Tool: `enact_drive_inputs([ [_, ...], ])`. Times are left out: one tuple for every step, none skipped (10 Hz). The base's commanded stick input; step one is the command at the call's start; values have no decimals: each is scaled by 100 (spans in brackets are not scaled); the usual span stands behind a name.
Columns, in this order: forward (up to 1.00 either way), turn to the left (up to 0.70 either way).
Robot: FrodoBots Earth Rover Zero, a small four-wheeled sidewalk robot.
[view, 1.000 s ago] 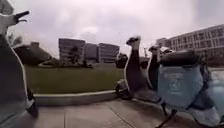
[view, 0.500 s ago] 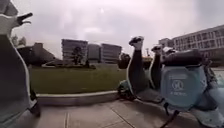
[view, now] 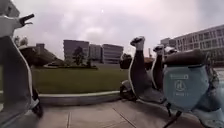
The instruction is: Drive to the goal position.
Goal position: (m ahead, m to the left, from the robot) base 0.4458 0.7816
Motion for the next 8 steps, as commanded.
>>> enact_drive_inputs([
  [1, 1],
  [0, 0],
  [4, 0],
  [25, -1],
  [39, -1],
  [50, -1],
  [17, 0],
  [0, 20],
])
